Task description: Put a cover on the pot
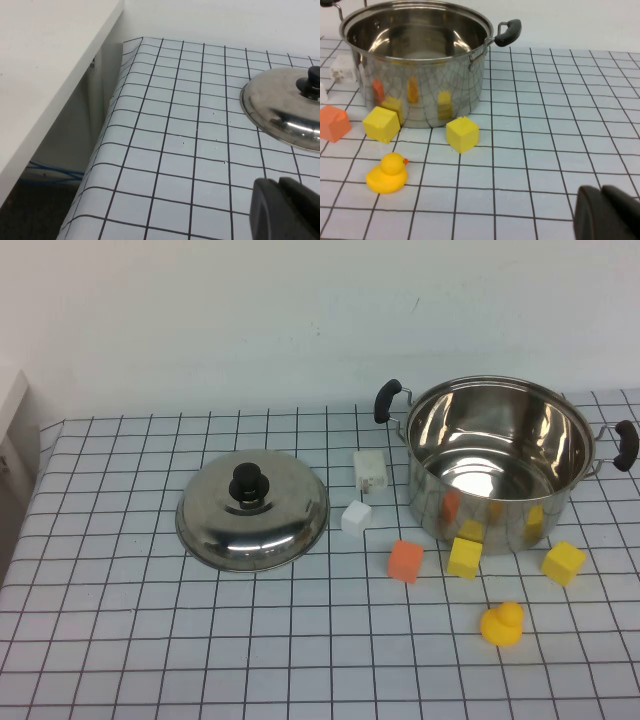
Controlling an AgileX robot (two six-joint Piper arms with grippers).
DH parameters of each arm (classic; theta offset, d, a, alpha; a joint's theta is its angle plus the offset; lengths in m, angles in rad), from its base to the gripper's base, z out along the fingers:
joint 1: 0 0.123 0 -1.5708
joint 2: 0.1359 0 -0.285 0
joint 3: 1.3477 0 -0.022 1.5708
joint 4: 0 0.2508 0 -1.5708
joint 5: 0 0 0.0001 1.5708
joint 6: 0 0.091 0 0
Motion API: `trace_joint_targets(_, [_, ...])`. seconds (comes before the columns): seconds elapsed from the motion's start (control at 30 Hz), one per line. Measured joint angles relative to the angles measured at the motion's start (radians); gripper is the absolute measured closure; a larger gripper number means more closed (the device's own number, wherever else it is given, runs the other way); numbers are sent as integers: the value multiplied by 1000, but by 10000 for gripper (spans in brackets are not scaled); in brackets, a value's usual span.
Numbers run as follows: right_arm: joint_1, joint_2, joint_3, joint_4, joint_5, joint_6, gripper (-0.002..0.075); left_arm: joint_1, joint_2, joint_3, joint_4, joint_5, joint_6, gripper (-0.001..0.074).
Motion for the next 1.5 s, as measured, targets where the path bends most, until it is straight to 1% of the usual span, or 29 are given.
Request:
trace_joint_targets(1.3, [0,0,0,0,0,0,717,0,0,0,0,-3,0,738])
trace_joint_targets(1.4, [0,0,0,0,0,0,717,0,0,7,0,-50,0,738])
trace_joint_targets(1.5, [0,0,0,0,0,0,717,0,0,9,4,-178,0,738])
